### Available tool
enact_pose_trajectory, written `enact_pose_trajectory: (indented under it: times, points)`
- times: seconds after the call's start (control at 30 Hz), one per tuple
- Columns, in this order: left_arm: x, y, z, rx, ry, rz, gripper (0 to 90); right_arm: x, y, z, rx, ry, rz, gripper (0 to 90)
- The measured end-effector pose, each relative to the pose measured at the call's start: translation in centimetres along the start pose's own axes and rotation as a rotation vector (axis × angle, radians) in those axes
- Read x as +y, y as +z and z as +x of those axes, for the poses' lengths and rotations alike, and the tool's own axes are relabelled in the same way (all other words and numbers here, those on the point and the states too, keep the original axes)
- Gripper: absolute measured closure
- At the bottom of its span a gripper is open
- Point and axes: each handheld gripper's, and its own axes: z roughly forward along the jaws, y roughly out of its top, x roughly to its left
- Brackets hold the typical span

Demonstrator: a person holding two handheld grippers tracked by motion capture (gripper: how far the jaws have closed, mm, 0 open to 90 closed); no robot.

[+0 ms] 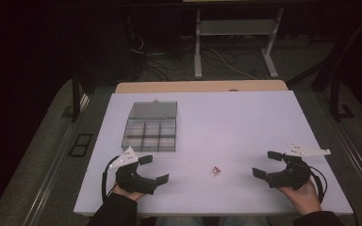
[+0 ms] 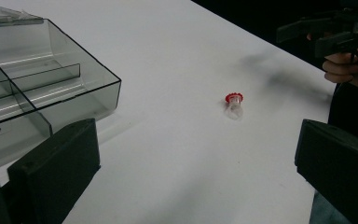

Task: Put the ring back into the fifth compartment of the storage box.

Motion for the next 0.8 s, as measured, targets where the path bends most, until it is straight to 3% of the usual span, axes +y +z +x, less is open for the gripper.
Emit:
enact_pose_trajectory:
  times: [0.8]
  points:
    - [0.15,-0.03,-0.14,-0.004,0.007,0.000,0.0,-0.07,0.01,0.03,0.006,-0.003,0.024,0.3]
